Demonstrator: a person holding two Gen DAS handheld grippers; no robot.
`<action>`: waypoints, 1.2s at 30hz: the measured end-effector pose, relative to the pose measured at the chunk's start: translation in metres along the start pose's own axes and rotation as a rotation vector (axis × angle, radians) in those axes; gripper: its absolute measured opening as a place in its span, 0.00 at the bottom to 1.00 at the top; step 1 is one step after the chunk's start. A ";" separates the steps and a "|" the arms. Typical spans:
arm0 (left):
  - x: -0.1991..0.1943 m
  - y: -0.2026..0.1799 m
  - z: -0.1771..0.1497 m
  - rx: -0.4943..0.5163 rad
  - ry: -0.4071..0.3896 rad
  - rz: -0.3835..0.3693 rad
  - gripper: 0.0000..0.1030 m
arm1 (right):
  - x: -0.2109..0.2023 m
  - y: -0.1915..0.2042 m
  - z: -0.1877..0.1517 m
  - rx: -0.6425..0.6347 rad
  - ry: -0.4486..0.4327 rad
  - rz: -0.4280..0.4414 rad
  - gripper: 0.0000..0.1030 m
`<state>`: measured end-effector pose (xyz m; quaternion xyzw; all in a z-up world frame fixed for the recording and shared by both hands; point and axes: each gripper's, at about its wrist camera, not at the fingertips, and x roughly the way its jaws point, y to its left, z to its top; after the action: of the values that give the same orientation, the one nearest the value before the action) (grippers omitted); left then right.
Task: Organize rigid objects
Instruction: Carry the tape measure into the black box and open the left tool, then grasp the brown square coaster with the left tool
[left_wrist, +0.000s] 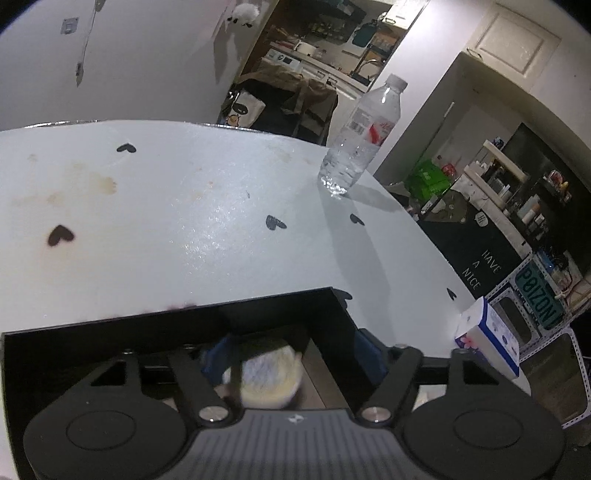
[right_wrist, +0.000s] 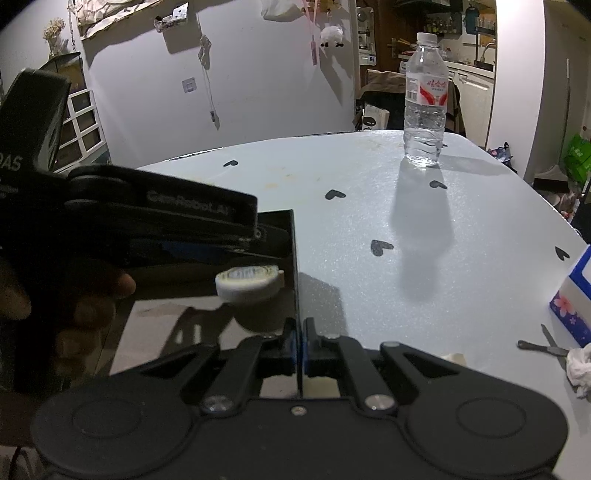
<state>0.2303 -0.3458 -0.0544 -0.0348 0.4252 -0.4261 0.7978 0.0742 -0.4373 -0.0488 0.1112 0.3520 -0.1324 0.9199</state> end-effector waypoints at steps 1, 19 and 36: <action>-0.003 -0.001 0.000 0.009 -0.008 0.004 0.73 | 0.000 0.000 0.000 0.001 0.000 0.000 0.04; -0.110 -0.003 -0.029 0.112 -0.124 0.124 1.00 | 0.001 -0.004 0.000 0.024 -0.003 0.017 0.04; -0.202 0.102 -0.095 -0.197 -0.220 0.658 1.00 | 0.001 -0.003 0.001 0.027 -0.001 0.008 0.04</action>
<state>0.1737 -0.1091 -0.0263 -0.0185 0.3644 -0.0971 0.9260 0.0745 -0.4410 -0.0494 0.1250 0.3494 -0.1334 0.9190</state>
